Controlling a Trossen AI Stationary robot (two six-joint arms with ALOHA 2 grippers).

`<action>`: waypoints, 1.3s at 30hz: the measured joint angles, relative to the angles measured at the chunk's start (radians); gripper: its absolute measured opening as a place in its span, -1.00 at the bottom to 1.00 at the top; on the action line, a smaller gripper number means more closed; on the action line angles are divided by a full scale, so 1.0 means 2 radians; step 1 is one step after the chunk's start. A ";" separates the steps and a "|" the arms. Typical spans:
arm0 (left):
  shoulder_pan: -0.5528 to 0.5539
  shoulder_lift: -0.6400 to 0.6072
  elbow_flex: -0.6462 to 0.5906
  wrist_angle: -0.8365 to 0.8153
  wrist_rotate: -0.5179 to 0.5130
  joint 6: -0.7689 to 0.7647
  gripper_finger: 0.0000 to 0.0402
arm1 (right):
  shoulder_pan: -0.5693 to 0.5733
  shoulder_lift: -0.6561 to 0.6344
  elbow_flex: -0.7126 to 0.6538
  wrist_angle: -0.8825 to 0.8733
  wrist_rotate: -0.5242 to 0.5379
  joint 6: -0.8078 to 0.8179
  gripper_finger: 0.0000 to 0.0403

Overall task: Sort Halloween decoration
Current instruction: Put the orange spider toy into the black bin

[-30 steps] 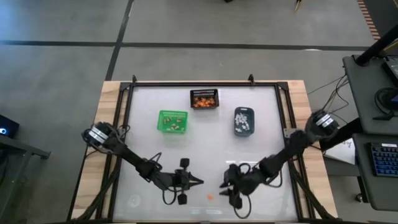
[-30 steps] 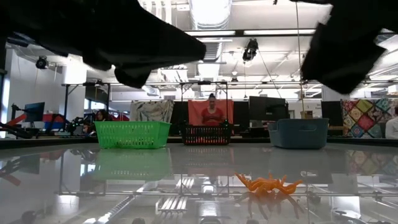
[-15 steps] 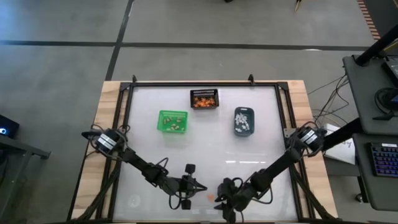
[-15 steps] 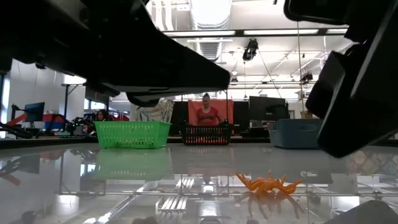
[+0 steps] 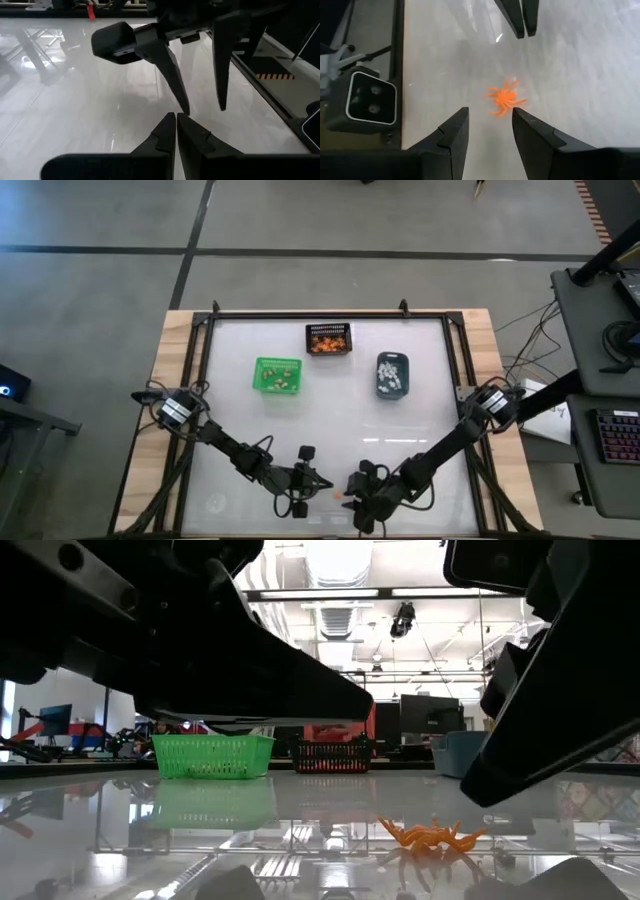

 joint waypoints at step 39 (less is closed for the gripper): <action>-0.001 0.002 0.006 -0.022 0.065 -0.002 -1.00 | 0.000 -0.012 0.019 -0.053 0.074 -0.118 -0.30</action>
